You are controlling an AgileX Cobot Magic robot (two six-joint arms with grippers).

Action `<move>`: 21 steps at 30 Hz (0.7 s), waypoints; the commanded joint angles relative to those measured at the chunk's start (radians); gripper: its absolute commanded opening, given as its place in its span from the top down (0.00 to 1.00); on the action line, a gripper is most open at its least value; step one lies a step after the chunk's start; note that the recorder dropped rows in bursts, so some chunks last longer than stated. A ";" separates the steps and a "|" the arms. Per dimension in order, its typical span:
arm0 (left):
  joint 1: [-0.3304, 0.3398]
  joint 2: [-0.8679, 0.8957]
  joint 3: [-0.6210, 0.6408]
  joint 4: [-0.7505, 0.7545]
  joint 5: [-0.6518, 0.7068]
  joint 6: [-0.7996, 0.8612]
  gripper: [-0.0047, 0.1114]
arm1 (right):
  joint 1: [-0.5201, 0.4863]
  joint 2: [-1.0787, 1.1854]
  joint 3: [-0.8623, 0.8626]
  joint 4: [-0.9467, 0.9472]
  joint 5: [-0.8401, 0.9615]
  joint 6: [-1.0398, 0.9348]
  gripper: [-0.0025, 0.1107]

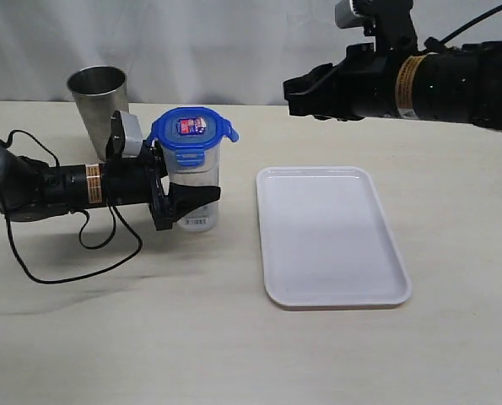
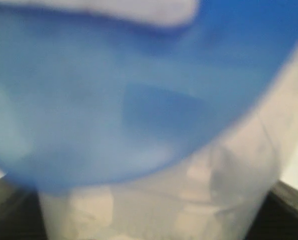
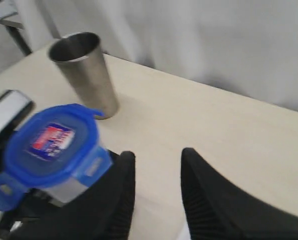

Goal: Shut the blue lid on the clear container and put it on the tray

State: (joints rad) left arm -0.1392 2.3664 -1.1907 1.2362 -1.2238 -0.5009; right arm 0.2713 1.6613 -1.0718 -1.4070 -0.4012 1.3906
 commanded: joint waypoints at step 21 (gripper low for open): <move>-0.027 -0.185 0.352 -0.149 0.003 0.220 0.96 | 0.273 -0.032 -0.019 -0.337 0.365 0.543 0.65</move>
State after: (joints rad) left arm -0.1579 2.1943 -0.8435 1.1289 -1.2041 -0.2853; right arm 0.5074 1.6367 -1.0928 -1.7464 -0.3168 1.9086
